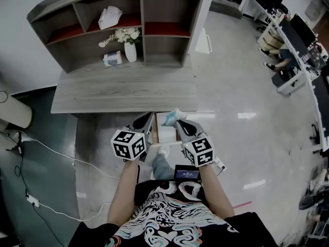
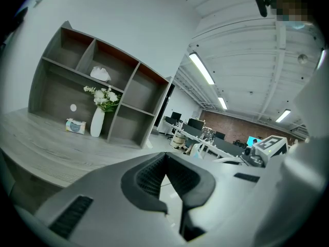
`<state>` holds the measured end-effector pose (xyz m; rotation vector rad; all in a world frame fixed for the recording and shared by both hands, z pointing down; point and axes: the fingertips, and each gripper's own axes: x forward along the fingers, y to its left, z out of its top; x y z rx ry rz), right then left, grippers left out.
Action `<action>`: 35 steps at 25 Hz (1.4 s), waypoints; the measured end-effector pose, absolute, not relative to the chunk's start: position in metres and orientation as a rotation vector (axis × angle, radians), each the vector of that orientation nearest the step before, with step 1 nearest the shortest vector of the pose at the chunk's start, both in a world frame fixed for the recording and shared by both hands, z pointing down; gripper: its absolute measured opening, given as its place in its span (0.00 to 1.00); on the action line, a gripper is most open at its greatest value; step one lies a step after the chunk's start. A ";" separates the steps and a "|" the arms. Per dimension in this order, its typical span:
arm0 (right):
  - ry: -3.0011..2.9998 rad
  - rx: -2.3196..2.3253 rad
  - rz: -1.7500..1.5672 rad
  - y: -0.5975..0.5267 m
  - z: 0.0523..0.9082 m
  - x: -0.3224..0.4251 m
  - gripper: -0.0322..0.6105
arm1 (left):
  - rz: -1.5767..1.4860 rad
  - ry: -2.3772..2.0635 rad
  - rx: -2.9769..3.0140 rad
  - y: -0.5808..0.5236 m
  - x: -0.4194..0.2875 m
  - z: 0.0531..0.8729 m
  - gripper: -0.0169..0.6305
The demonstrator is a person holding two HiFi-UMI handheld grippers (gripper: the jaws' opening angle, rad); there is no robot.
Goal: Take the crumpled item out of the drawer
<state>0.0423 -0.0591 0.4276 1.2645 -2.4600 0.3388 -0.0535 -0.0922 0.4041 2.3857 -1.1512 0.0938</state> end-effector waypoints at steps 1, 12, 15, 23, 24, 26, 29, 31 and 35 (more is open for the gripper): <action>-2.458 1.267 0.341 -0.058 0.428 0.043 0.06 | 0.095 -1.150 2.386 -0.092 -0.053 0.404 0.03; -2.448 1.305 0.359 -0.048 0.430 0.053 0.06 | 0.129 -1.136 2.395 -0.080 -0.048 0.408 0.02; -2.442 1.311 0.363 -0.046 0.431 0.055 0.06 | 0.132 -1.134 2.396 -0.078 -0.049 0.408 0.02; -2.434 1.333 0.380 -0.042 0.433 0.062 0.06 | 0.155 -1.138 2.392 -0.073 -0.049 0.412 0.02; -2.434 1.337 0.384 -0.042 0.433 0.063 0.06 | 0.161 -1.143 2.394 -0.072 -0.050 0.413 0.02; -2.433 1.340 0.389 -0.042 0.434 0.064 0.06 | 0.166 -1.153 2.392 -0.073 -0.052 0.414 0.02; -2.430 1.341 0.396 -0.043 0.437 0.065 0.06 | 0.170 -1.158 2.387 -0.074 -0.053 0.416 0.02; -2.430 1.341 0.401 -0.042 0.438 0.066 0.06 | 0.175 -1.153 2.388 -0.074 -0.051 0.417 0.03; -2.436 1.351 0.419 -0.043 0.438 0.068 0.06 | 0.193 -1.135 2.397 -0.075 -0.045 0.420 0.02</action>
